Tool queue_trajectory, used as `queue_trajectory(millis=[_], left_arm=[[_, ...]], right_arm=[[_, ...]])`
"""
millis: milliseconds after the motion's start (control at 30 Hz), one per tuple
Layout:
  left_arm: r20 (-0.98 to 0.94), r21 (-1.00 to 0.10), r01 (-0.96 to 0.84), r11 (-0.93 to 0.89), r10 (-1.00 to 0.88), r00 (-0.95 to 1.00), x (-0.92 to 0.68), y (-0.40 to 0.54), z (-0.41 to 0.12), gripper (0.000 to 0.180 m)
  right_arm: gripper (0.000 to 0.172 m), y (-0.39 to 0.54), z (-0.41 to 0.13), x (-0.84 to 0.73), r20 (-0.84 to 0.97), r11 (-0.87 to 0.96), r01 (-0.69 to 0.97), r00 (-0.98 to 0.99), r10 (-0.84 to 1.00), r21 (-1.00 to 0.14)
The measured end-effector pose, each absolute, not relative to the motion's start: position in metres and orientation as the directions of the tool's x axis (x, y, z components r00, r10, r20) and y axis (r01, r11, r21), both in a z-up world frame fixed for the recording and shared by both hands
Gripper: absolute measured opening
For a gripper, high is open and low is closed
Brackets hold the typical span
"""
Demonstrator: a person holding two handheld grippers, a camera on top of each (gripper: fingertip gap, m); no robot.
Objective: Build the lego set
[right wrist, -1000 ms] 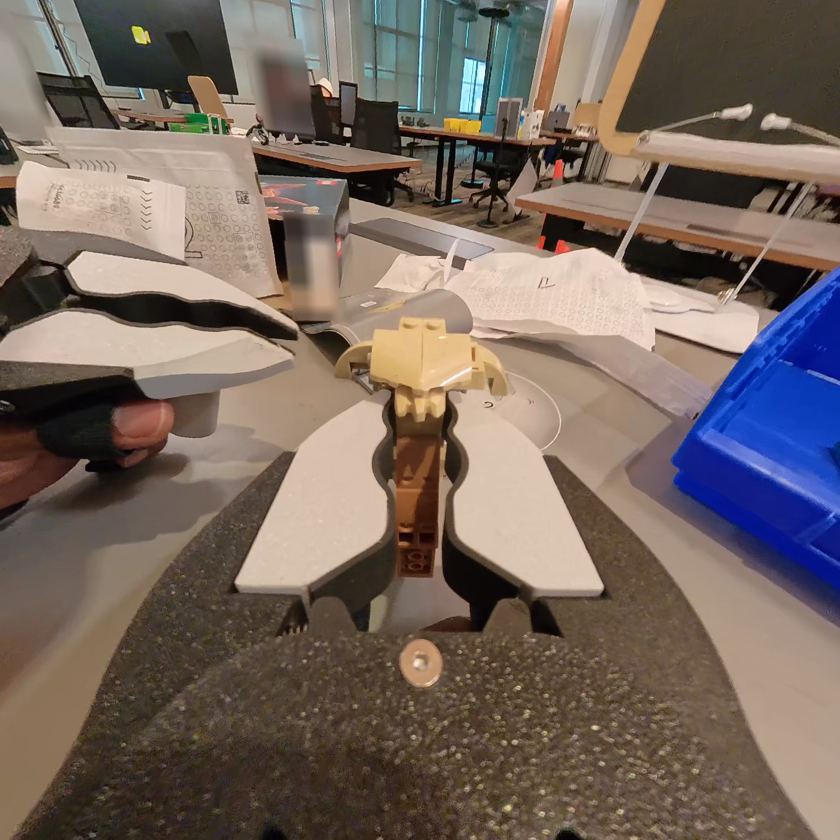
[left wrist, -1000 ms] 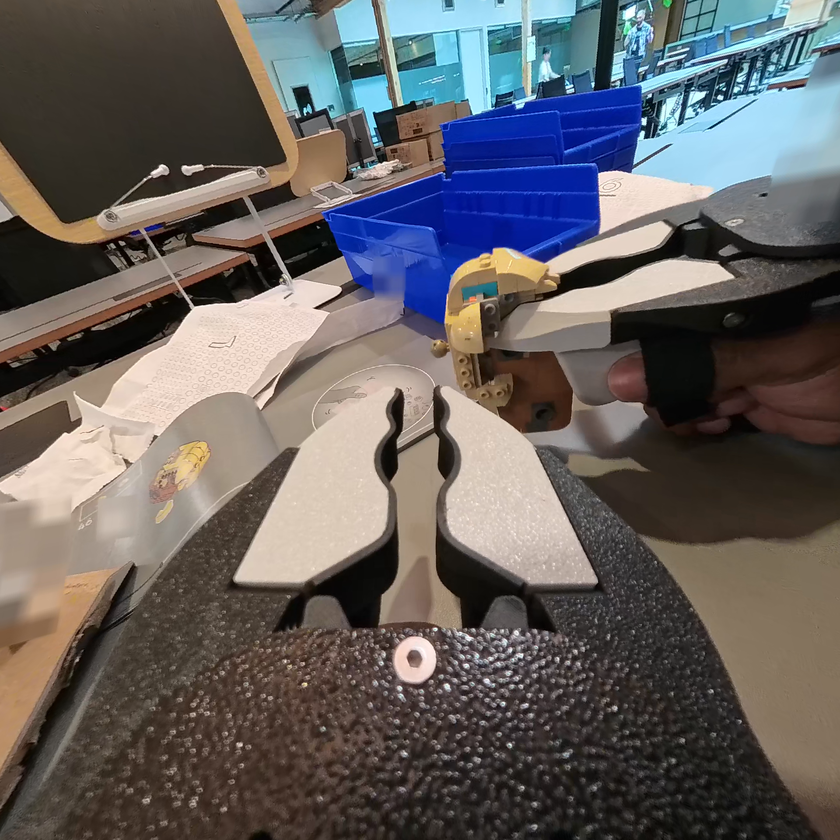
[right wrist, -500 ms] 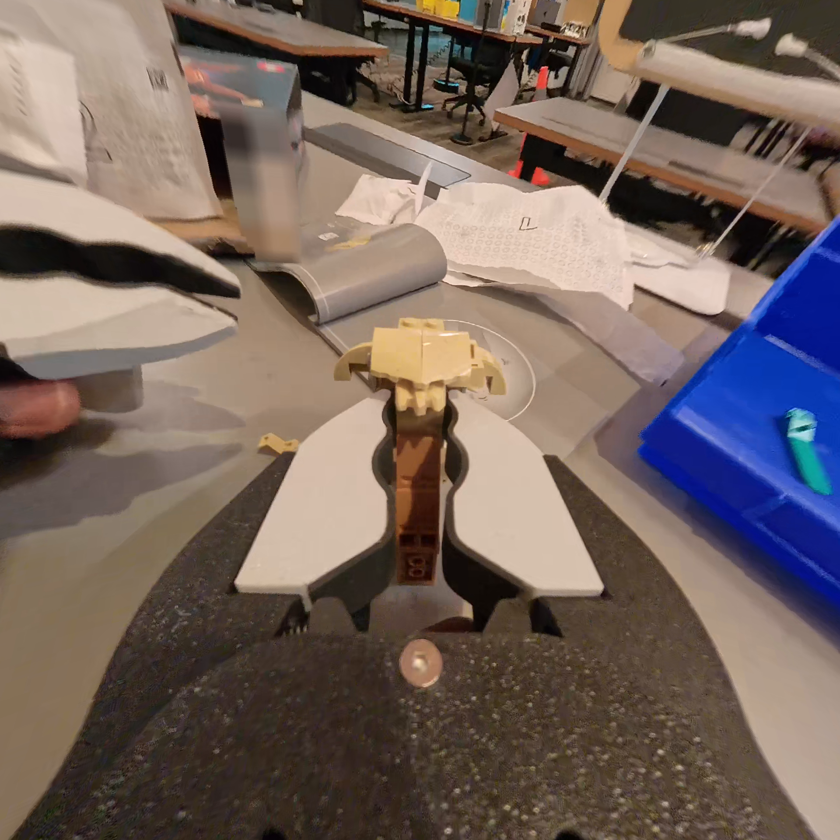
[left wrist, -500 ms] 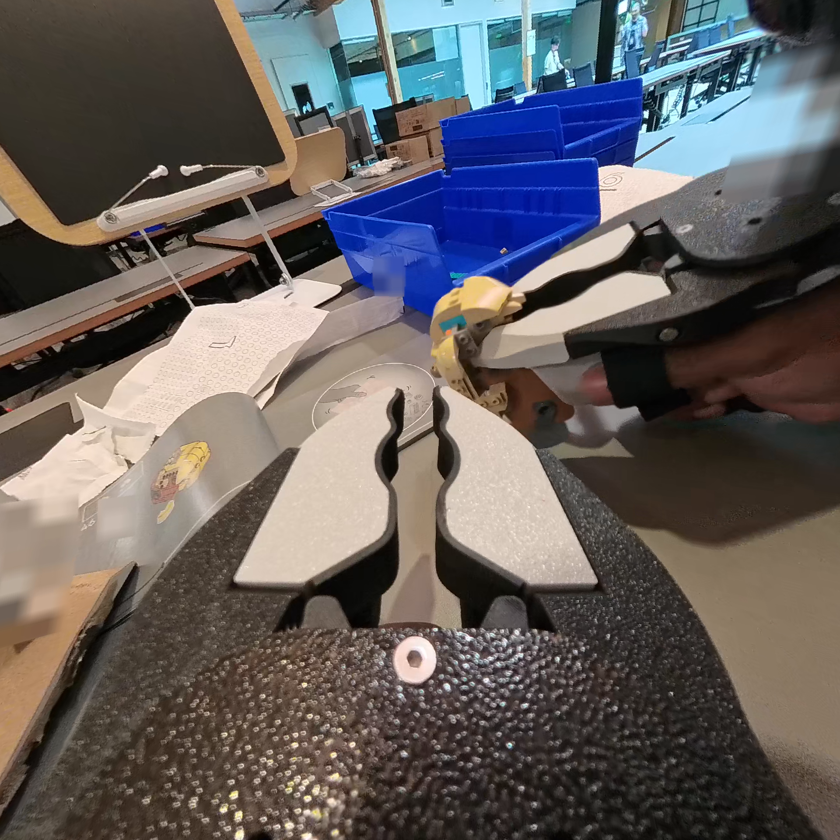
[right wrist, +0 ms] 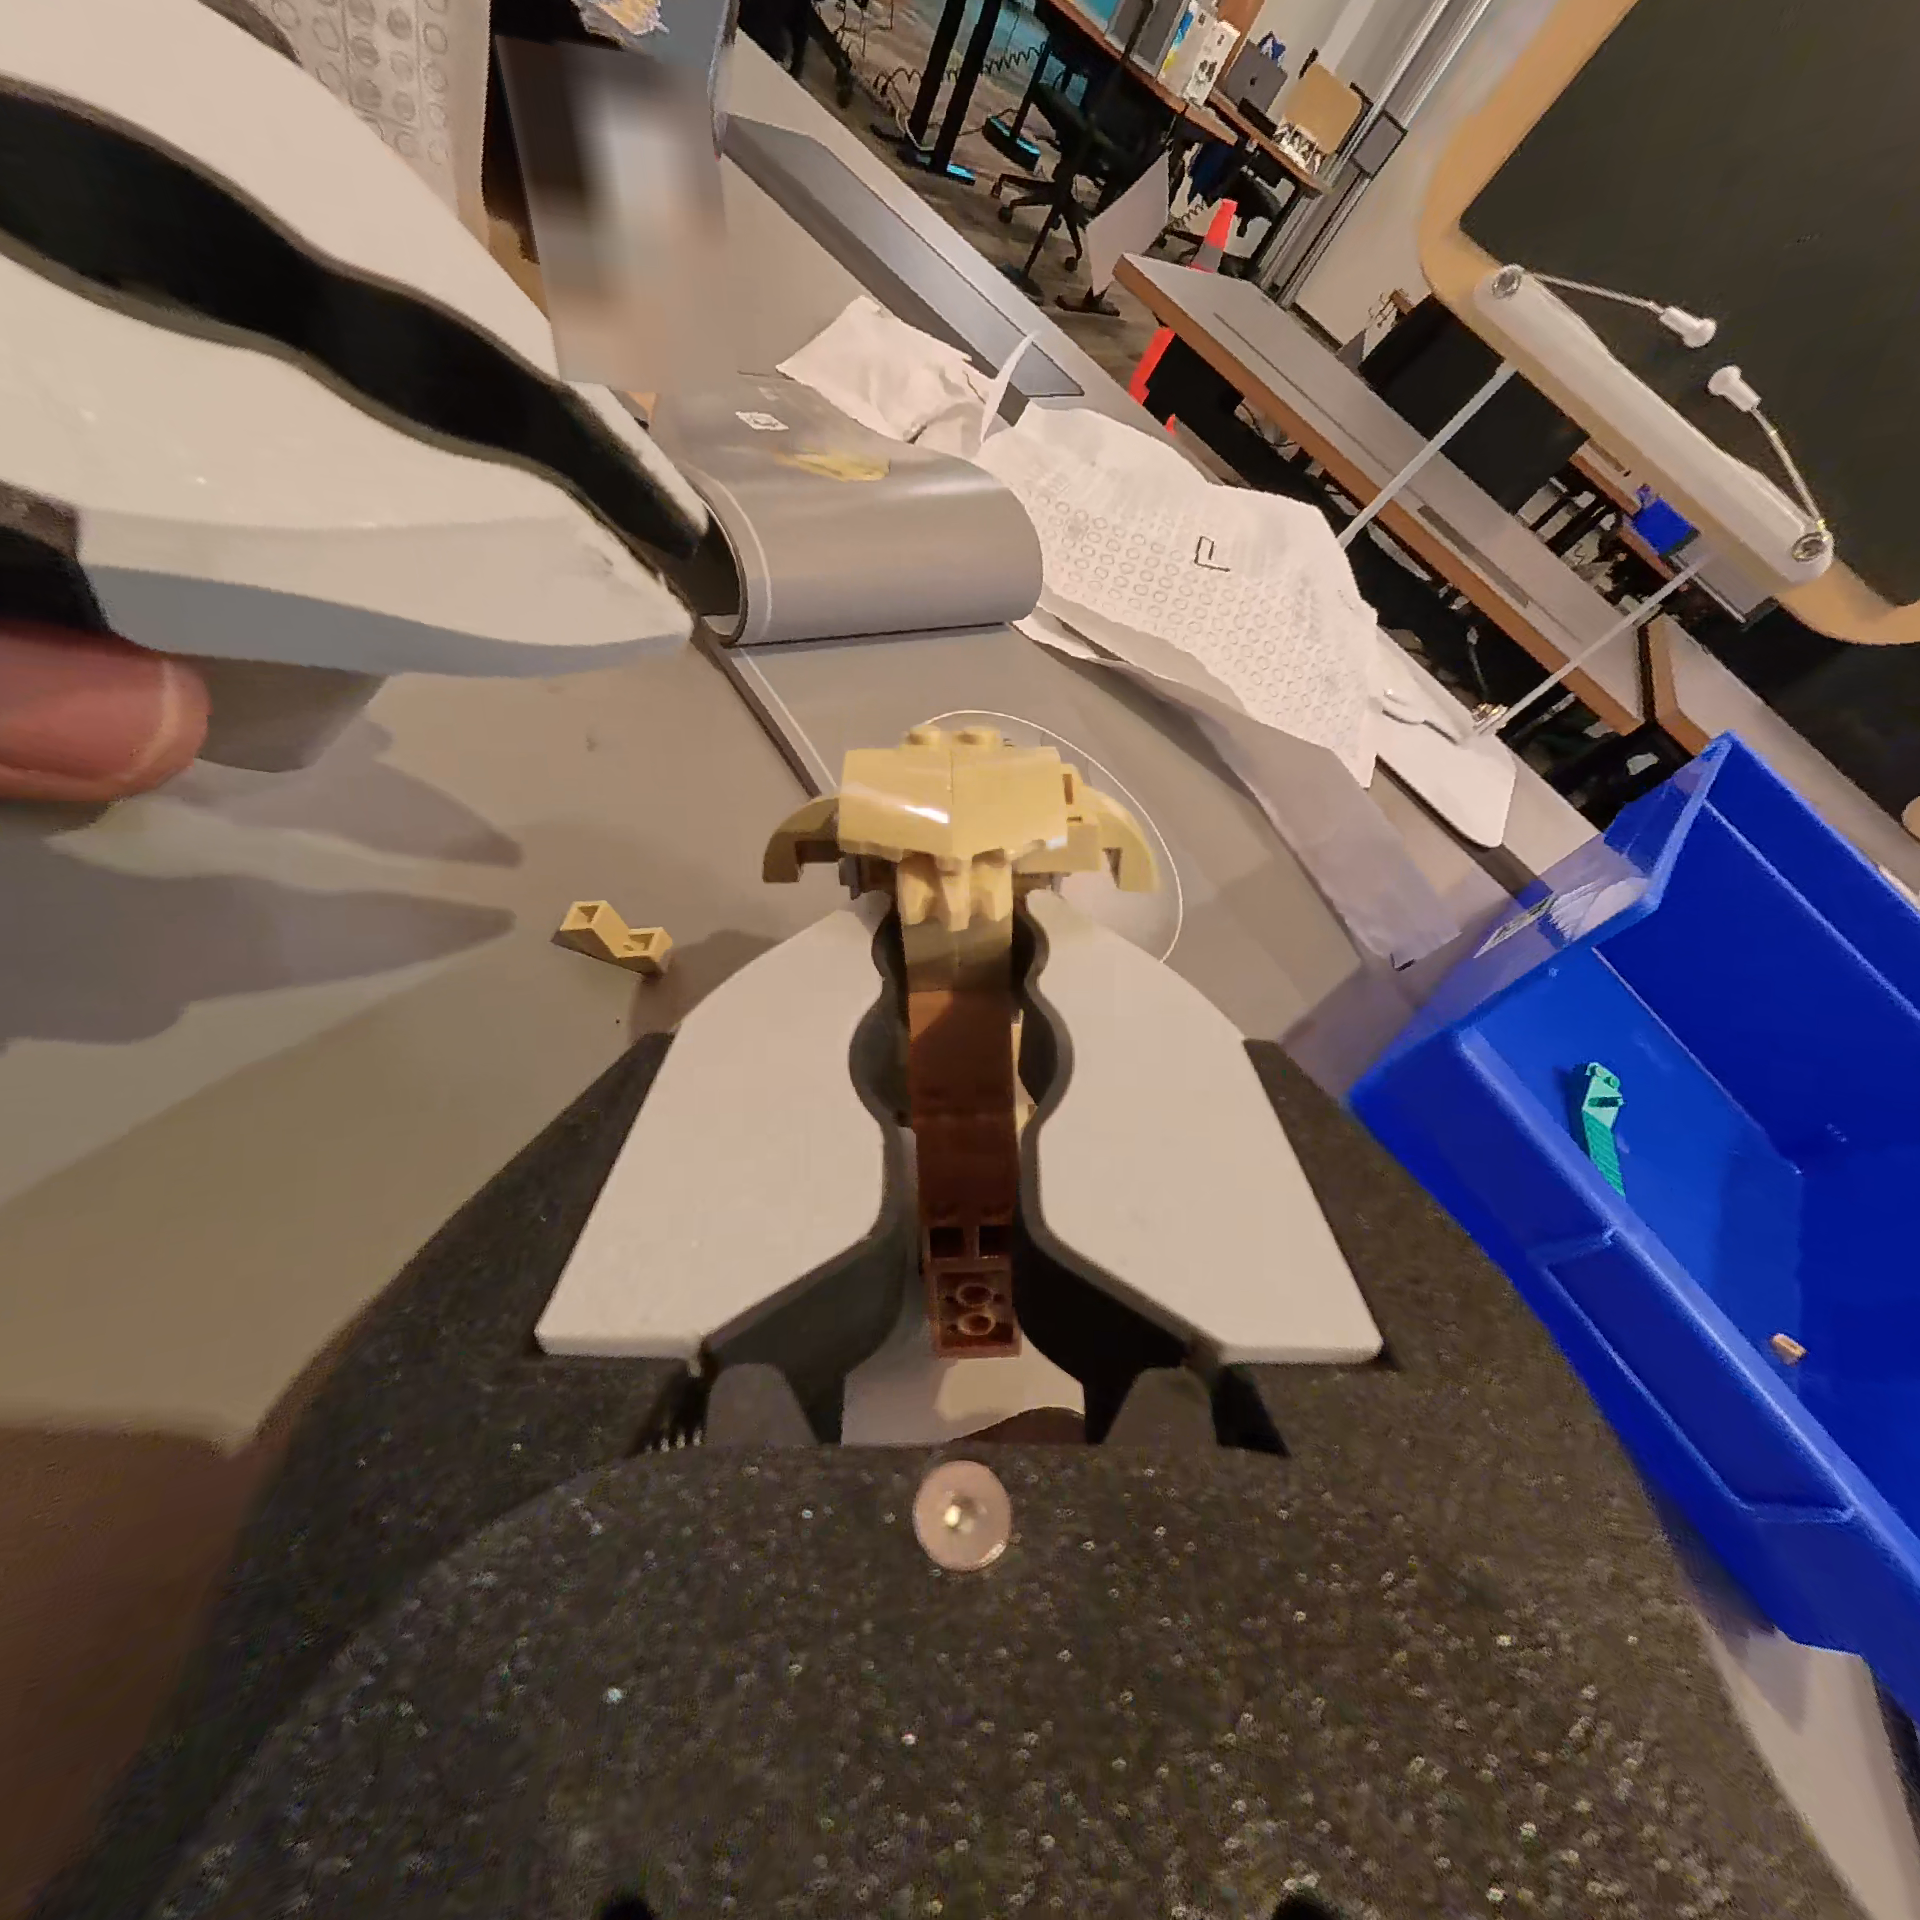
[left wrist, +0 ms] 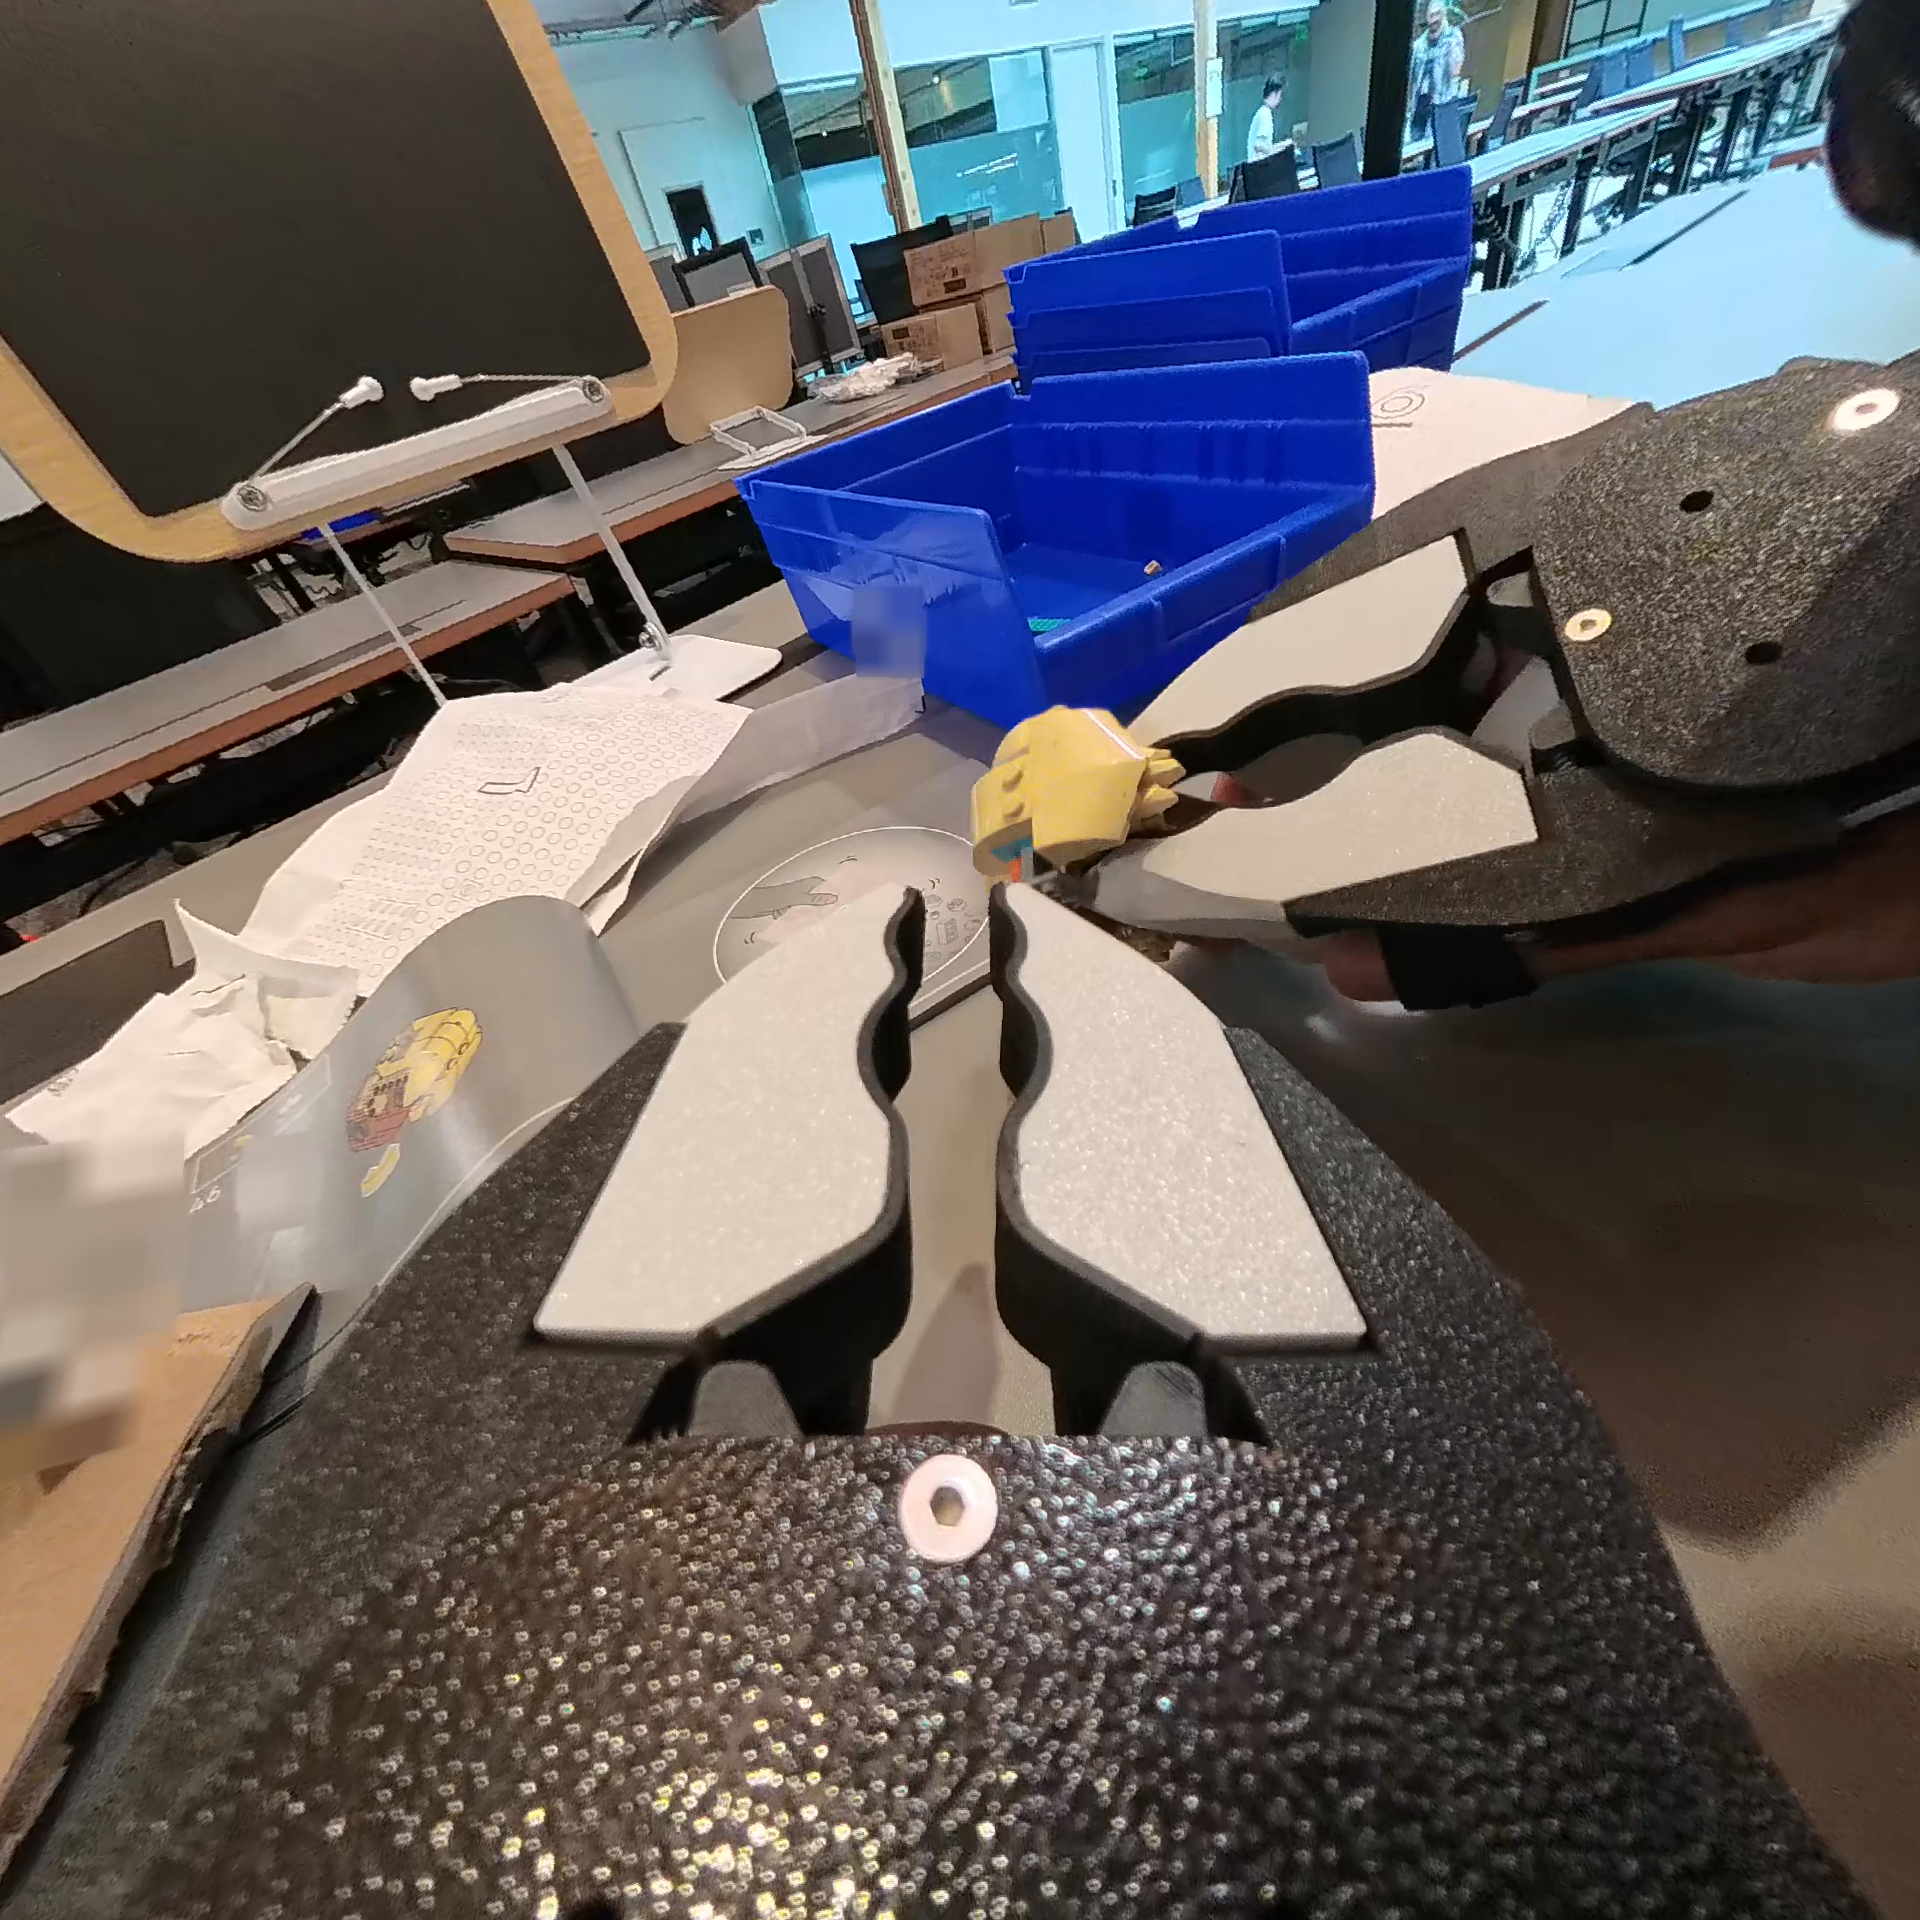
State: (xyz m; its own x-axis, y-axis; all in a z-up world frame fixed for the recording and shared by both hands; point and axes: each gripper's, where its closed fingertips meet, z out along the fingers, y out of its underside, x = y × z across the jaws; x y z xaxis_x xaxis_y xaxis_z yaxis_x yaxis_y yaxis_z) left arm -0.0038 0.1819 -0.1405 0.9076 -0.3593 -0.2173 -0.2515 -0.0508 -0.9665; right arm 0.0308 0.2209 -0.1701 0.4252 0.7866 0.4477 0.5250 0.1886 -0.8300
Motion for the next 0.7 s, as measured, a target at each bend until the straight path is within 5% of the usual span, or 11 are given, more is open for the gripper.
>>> queue_trajectory(millis=[700], left_arm=[[-0.229, -0.963, -0.265, -0.056, -0.36, 0.905, -0.003, 0.182, -0.142, 0.011]], right_arm=[[0.018, 0.229, -0.182, 0.035, 0.415, 0.13, 0.565, 0.412, 0.811, -0.815]])
